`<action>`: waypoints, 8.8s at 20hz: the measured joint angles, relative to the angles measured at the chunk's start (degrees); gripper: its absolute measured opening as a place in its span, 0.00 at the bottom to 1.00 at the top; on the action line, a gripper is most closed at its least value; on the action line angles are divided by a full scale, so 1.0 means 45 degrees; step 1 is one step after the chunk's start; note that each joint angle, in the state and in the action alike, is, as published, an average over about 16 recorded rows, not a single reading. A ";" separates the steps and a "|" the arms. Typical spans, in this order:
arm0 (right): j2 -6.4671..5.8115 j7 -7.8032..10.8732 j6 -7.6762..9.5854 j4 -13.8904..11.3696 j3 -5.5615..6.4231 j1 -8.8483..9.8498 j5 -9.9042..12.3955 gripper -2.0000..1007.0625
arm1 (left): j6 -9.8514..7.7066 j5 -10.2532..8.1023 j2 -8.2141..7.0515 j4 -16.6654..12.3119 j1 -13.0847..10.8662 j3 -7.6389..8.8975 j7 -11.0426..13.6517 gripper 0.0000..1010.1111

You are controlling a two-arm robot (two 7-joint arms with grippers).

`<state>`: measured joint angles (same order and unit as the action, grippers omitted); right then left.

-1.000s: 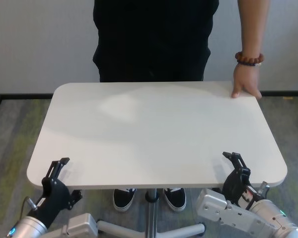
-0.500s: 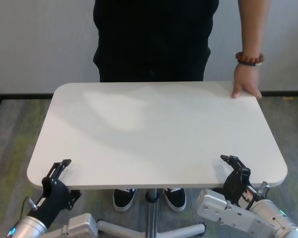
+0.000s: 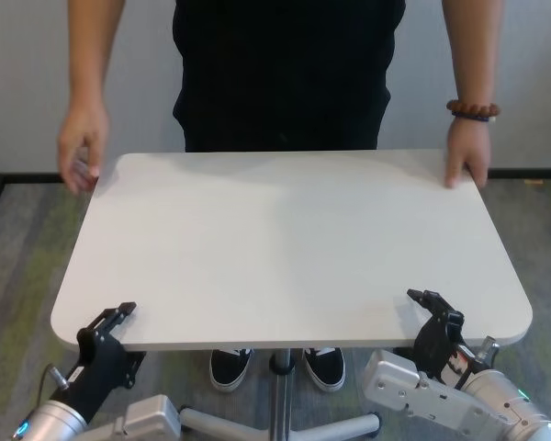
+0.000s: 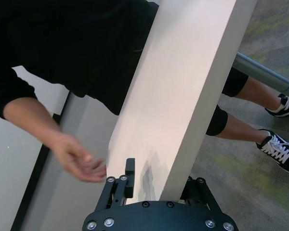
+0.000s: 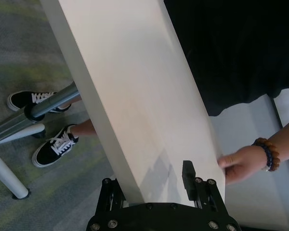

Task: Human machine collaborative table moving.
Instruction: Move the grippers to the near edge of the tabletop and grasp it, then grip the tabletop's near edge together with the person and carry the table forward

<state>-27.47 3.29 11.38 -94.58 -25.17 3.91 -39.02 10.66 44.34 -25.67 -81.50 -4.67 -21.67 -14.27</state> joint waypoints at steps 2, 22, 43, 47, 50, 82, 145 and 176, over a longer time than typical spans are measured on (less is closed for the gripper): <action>-0.0001 -0.0002 0.0002 -0.0001 -0.0001 -0.0001 -0.0002 0.63 | -0.0001 0.0000 0.0000 0.0001 0.0000 0.0000 0.0000 0.48; -0.0003 -0.0006 0.0002 -0.0008 -0.0004 -0.0003 -0.0014 0.63 | 0.0001 0.0003 -0.0001 0.0002 -0.0001 0.0000 0.0004 0.31; -0.0003 -0.0005 0.0002 -0.0007 -0.0003 -0.0003 -0.0016 0.63 | 0.0003 -0.0001 -0.0001 -0.0001 -0.0001 0.0001 -0.0003 0.31; -0.0003 -0.0004 0.0002 -0.0006 -0.0004 -0.0003 -0.0016 0.63 | 0.0003 -0.0001 -0.0001 -0.0001 -0.0001 0.0001 -0.0003 0.31; -0.0003 -0.0004 0.0003 -0.0006 -0.0004 -0.0003 -0.0016 0.63 | 0.0003 -0.0002 -0.0001 -0.0001 0.0000 0.0001 -0.0003 0.31; -0.0063 0.0075 -0.0265 -0.0333 0.0273 0.0250 -0.0346 0.63 | -0.0070 0.0244 0.0122 -0.0360 -0.0133 0.0249 0.0028 0.31; 0.0503 0.0786 -0.2819 0.2333 0.0104 -0.3100 -0.0846 0.63 | -0.0891 0.1454 0.1328 0.0833 0.2319 -0.0611 -0.0412 0.31; 0.0606 0.0634 -0.3355 0.4371 -0.0381 -0.4420 -0.0733 0.63 | -0.0625 0.1527 0.2229 0.3784 0.3919 -0.1232 -0.1382 0.31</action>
<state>-24.74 6.14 -3.72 -74.91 -26.88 -15.98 -42.32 7.85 51.22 -15.63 -64.47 12.96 -27.21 -20.48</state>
